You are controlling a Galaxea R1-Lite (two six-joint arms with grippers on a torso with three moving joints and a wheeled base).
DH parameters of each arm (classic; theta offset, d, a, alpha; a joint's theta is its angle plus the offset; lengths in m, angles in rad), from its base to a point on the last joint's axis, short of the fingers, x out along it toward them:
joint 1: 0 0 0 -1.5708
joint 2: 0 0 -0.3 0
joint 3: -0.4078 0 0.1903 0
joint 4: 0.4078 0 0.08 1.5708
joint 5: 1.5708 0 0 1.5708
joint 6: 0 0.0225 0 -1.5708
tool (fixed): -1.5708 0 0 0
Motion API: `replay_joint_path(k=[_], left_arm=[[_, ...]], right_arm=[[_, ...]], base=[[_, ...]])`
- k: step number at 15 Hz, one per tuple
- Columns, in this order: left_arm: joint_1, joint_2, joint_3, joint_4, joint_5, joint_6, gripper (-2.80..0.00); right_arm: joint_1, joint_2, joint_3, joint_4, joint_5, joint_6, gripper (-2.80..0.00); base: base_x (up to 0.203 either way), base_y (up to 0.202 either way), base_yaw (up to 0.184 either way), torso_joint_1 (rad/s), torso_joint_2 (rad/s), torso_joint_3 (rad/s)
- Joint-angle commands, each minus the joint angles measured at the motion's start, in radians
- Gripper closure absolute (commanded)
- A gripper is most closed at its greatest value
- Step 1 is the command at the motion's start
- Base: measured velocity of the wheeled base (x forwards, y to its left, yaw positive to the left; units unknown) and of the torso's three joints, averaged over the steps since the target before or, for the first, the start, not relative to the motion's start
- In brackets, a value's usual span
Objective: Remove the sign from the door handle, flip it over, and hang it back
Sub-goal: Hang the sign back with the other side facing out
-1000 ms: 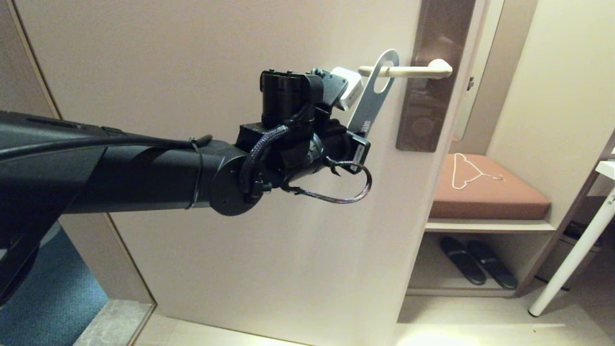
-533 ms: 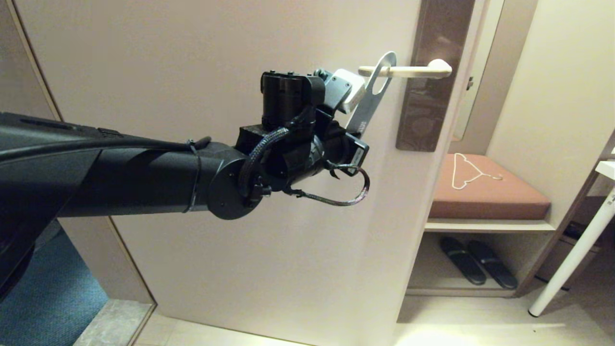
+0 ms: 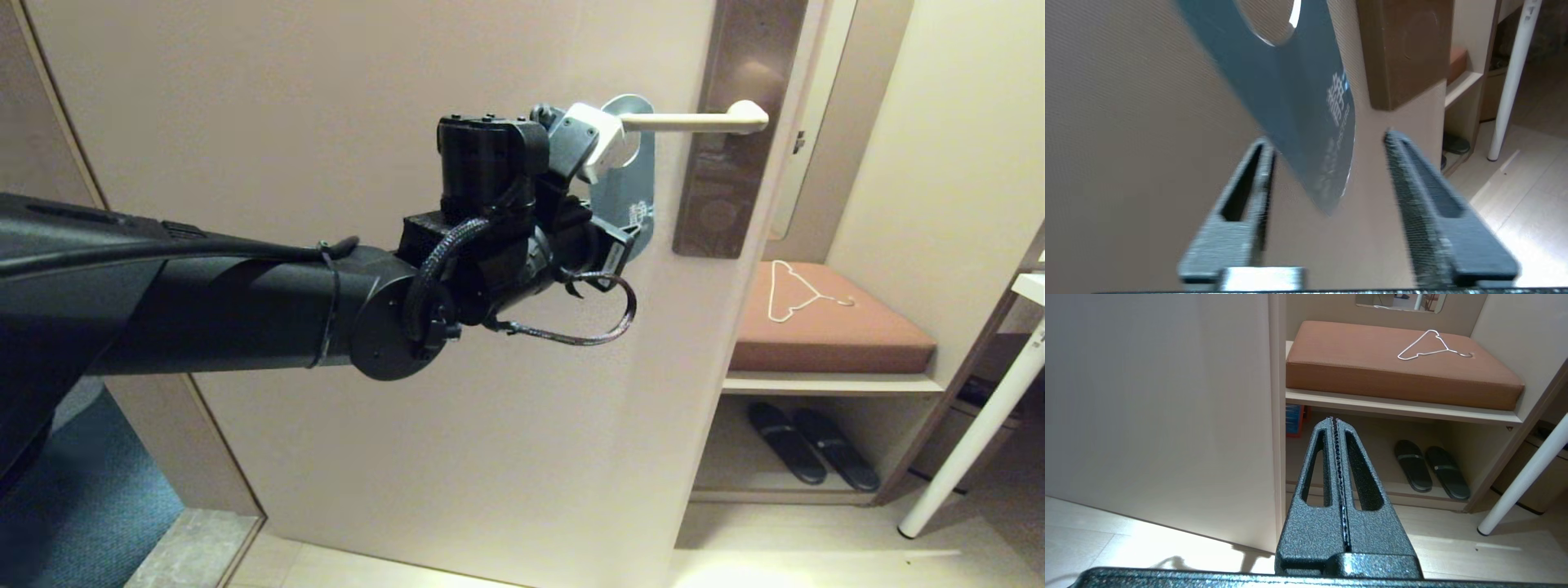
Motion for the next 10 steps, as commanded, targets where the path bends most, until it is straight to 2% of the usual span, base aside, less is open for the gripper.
replay_joint_path(k=[1,6,10], left_arm=[[-0.009,-0.008,0.025,-0.012,0.000,0.001,-2.80],[-0.015,-0.050,0.083,-0.035,0.000,-0.013,-2.80],[0.007,-0.094,0.112,-0.035,0.002,-0.072,-2.80]], right_arm=[[0.000,0.001,0.000,0.000,0.001,-0.001,0.00],[0.000,0.001,0.000,0.000,0.001,-0.001,0.00],[0.000,0.001,0.000,0.000,0.001,-0.001,0.00]], base=[[0.000,0.000,0.000,0.000,0.00,0.000],[0.000,0.000,0.000,0.000,0.00,0.000],[0.000,0.000,0.000,0.000,0.00,0.000]])
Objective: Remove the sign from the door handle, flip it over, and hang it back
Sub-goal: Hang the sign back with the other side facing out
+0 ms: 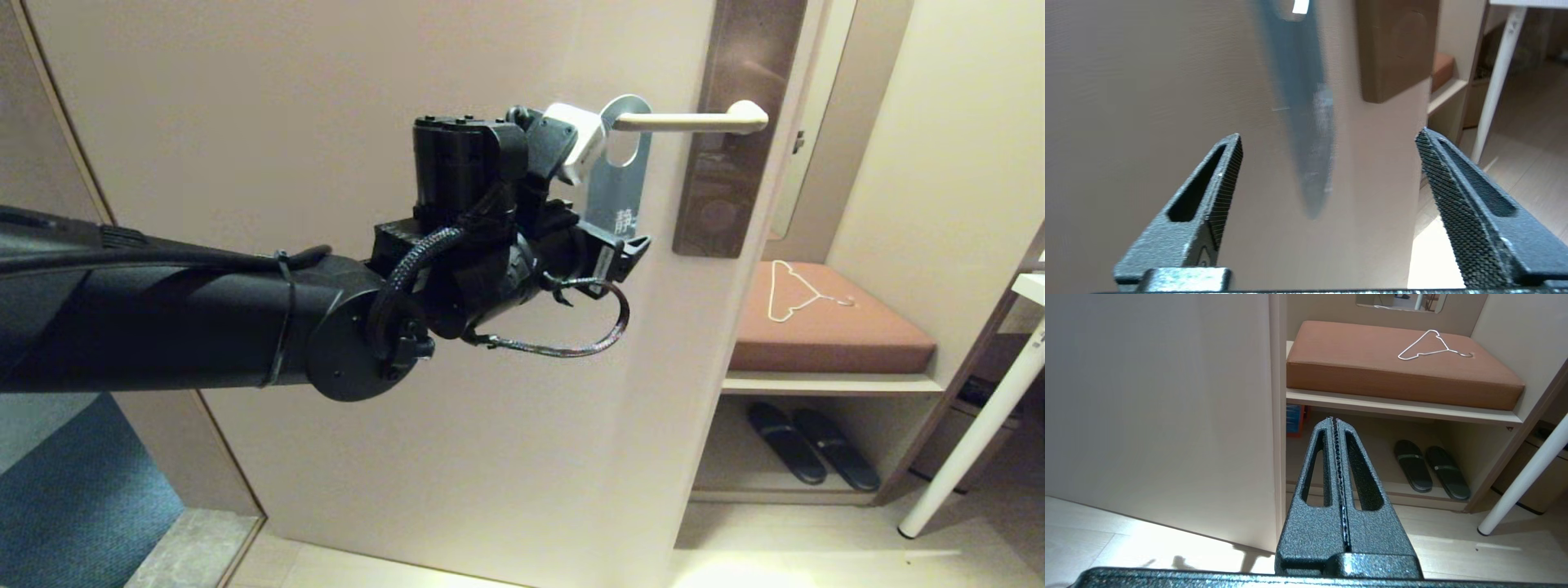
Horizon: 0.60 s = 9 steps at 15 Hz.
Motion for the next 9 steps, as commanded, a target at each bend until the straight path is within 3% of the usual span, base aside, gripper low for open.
replay_joint_path(k=[1,9], left_arm=[[0.020,-0.034,0.021,-0.002,0.001,-0.009,-2.80],[0.121,-0.140,0.146,-0.005,0.002,-0.013,-2.80]], right_arm=[[0.000,0.001,0.000,0.000,0.000,0.000,0.00],[0.000,0.001,0.000,0.000,0.000,0.000,0.00]], base=[[0.000,0.000,0.000,0.000,0.00,0.000],[0.000,0.000,0.000,0.000,0.00,0.000]])
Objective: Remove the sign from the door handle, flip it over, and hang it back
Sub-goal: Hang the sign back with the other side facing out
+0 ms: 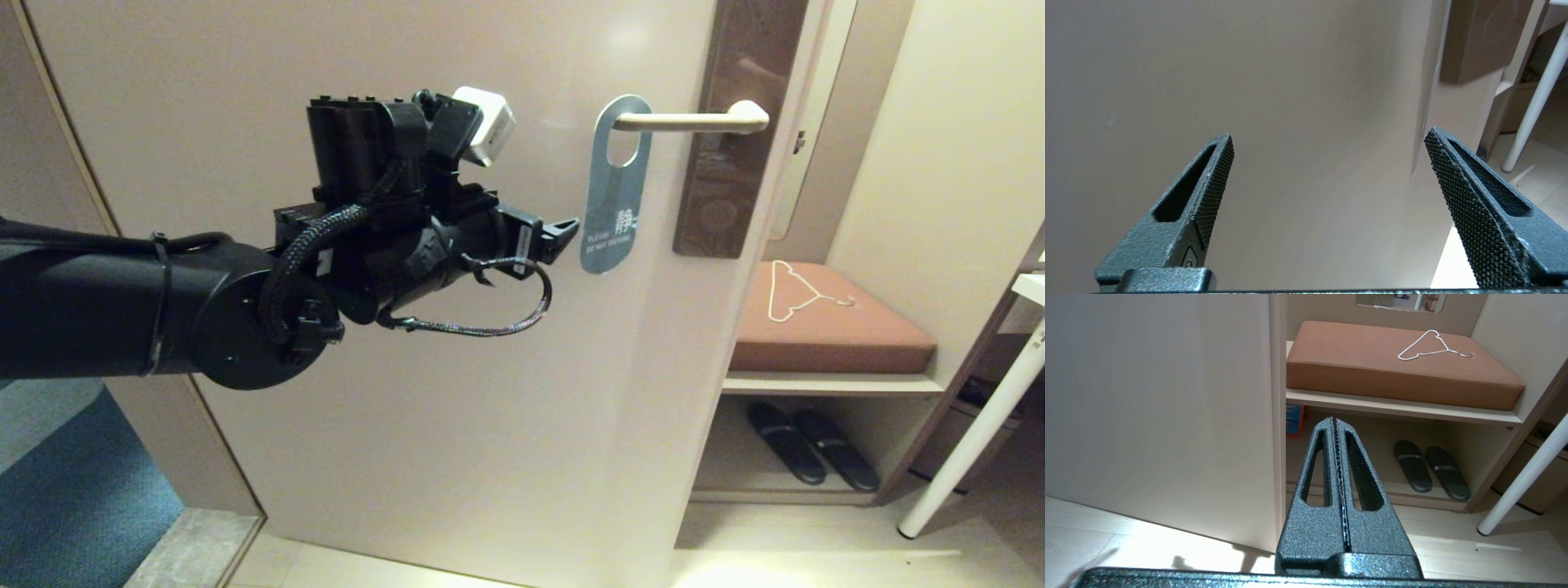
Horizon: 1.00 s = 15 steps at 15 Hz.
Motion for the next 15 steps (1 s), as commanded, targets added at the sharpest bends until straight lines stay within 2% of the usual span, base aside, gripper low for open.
replay_joint_path(k=[1,2,4,8,15], left_arm=[[0.006,-0.041,0.045,-0.010,0.001,-0.002,-2.80],[0.006,-0.044,0.064,-0.039,0.001,-0.003,0.00],[0.011,-0.049,0.098,-0.095,0.008,-0.001,0.00],[0.017,-0.027,0.073,-0.100,-0.001,0.002,0.00],[-0.018,0.094,-0.066,-0.099,-0.010,0.006,0.00]], right_arm=[[0.000,0.001,0.000,0.000,0.001,0.000,0.00],[0.000,0.001,0.000,0.000,0.001,0.000,0.00],[0.000,0.001,0.000,0.000,0.001,0.000,0.00],[0.000,0.001,0.000,0.000,0.001,0.000,0.00],[0.000,0.001,0.000,0.000,0.001,0.000,0.00]], base=[[0.000,0.000,0.000,0.000,0.00,0.000],[0.000,0.000,0.000,0.000,0.00,0.000],[0.000,0.000,0.000,0.000,0.00,0.000],[0.000,0.000,0.000,0.000,0.00,0.000],[0.000,0.000,0.000,0.000,0.00,0.000]])
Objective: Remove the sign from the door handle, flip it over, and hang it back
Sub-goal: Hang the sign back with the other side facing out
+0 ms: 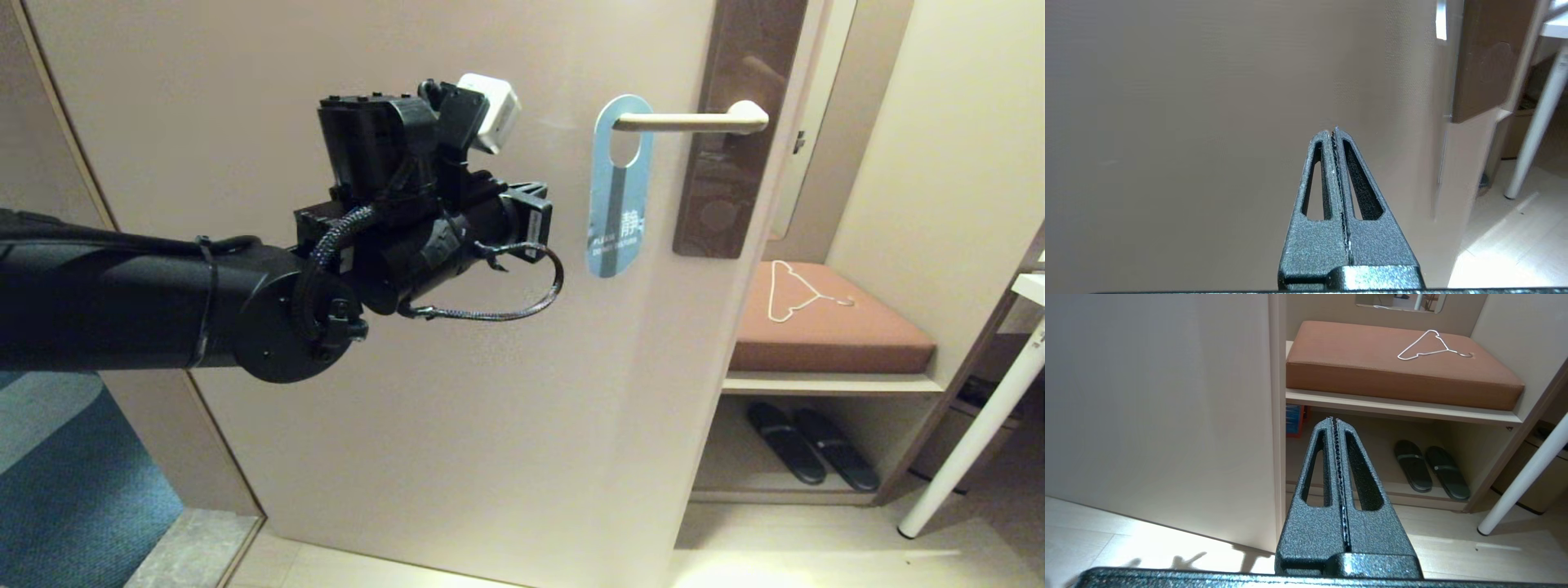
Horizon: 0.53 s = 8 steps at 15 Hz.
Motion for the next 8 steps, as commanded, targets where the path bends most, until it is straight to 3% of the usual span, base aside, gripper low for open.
replay_joint_path(k=[1,8], left_arm=[[-0.022,0.046,-0.025,-0.003,-0.003,0.001,0.00],[-0.134,0.112,-0.119,0.000,-0.001,0.006,0.00]], right_arm=[[0.000,0.001,0.000,0.000,0.001,-0.001,0.00],[-0.001,0.001,0.000,0.000,0.001,-0.001,0.00]], base=[[0.000,0.000,0.000,0.000,0.00,0.000],[0.000,0.000,0.000,0.000,0.00,0.000]])
